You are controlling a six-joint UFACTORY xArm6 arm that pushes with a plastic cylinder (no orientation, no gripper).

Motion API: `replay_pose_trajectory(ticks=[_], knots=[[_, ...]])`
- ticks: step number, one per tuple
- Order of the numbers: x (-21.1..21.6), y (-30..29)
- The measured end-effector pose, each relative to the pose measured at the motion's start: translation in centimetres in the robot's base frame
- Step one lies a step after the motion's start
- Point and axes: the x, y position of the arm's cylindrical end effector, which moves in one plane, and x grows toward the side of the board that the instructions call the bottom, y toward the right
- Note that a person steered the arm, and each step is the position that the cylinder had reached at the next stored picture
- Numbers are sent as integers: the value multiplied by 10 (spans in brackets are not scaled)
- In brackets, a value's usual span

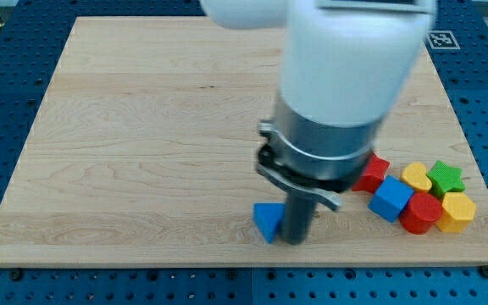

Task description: Place your arm vertically below the yellow hexagon

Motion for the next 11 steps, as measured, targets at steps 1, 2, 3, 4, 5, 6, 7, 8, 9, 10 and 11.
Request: replay_pose_trajectory(ticks=[1,2,3,4,5,6,7,8,9,10,11], knots=[[-19,-46],[-32,-85],[-30,-69],[-4,0],[18,74],[26,141],[26,161],[26,182],[26,195],[23,199],[23,199]])
